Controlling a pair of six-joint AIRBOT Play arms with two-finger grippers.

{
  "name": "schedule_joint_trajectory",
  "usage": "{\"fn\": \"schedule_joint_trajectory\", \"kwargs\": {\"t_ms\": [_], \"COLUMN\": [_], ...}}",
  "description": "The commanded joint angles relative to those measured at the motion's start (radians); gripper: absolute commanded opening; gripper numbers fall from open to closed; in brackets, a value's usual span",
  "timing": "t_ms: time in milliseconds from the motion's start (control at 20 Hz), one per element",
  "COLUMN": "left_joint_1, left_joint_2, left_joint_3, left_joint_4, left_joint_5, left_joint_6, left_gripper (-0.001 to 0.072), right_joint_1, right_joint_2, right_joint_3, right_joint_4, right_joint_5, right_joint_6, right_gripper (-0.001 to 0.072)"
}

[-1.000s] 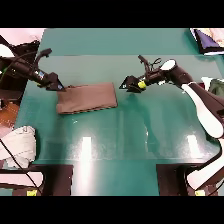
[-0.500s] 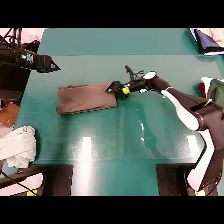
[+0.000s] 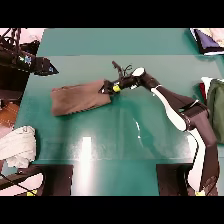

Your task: Fold the shirts.

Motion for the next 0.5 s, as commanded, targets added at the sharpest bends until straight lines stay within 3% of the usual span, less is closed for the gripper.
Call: {"fn": "schedule_joint_trajectory", "kwargs": {"t_ms": [0,300,450], "left_joint_1": [0.0,0.0,0.0], "left_joint_2": [0.001,0.001,0.001], "left_joint_3": [0.001,0.001,0.001], "left_joint_4": [0.006,0.006,0.006], "left_joint_5": [-0.024,-0.023,-0.023], "left_joint_6": [-0.001,-0.026,-0.034], "left_gripper": [0.0024,0.0025,0.0024], "right_joint_1": [-0.088,-0.407,-0.576], "right_joint_2": [0.069,0.325,0.415], "right_joint_3": [0.038,0.038,0.038], "right_joint_4": [0.007,-0.335,-0.437], "right_joint_5": [0.037,0.036,0.029], "right_joint_6": [-0.009,0.046,0.046], "right_gripper": [0.0013,0.0013,0.0013]}}
